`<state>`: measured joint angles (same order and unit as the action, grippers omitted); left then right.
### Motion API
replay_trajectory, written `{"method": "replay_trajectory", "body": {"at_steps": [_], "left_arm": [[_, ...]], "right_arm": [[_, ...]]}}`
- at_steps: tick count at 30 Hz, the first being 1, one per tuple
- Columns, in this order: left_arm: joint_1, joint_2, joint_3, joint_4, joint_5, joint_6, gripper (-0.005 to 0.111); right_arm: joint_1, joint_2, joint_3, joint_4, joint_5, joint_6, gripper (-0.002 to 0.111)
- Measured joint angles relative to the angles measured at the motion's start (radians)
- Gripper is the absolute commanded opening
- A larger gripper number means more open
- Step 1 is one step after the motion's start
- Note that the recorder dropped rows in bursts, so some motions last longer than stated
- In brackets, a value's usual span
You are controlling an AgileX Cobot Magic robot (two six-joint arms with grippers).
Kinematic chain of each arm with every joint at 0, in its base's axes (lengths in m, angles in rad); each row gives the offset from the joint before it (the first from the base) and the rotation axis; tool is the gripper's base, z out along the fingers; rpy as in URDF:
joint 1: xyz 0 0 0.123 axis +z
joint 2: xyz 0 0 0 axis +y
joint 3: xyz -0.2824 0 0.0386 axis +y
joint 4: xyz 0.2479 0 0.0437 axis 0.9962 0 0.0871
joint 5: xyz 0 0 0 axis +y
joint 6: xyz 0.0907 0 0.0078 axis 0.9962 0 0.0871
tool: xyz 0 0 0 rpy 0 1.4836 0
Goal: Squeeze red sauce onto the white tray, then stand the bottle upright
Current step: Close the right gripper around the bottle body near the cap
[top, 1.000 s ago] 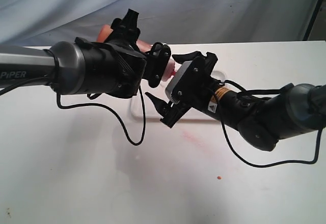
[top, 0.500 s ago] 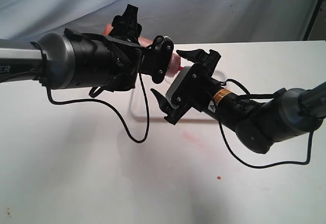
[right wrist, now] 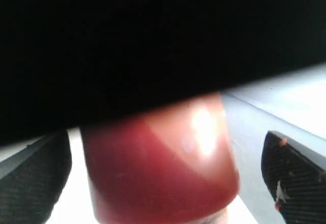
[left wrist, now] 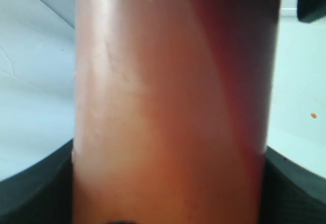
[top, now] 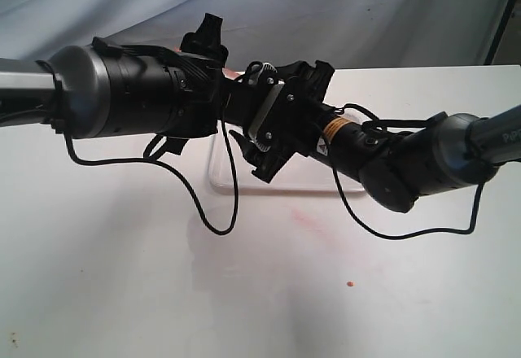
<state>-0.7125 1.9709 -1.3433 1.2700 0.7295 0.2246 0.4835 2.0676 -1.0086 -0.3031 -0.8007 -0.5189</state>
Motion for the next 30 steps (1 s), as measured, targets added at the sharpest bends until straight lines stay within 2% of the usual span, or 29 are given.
{"method": "replay_trajectory", "body": {"at_steps": [9,21,24,30], "left_arm": [[0.000,0.000,0.000,-0.015,0.000,0.002,0.000],[0.000,0.000,0.000,-0.044,-0.014,0.035,0.000],[0.000,0.000,0.000,-0.044,-0.028,0.035,0.000],[0.003,0.000,0.000,-0.044,-0.035,0.036,0.000]], "right_arm": [[0.000,0.008,0.000,-0.035,0.002,0.009,0.091],[0.000,0.082,0.000,-0.022,-0.122,-0.029,0.090],[0.000,0.082,0.000,-0.004,-0.135,-0.040,0.084],[0.000,0.082,0.000,0.042,-0.151,-0.058,0.057]]}}
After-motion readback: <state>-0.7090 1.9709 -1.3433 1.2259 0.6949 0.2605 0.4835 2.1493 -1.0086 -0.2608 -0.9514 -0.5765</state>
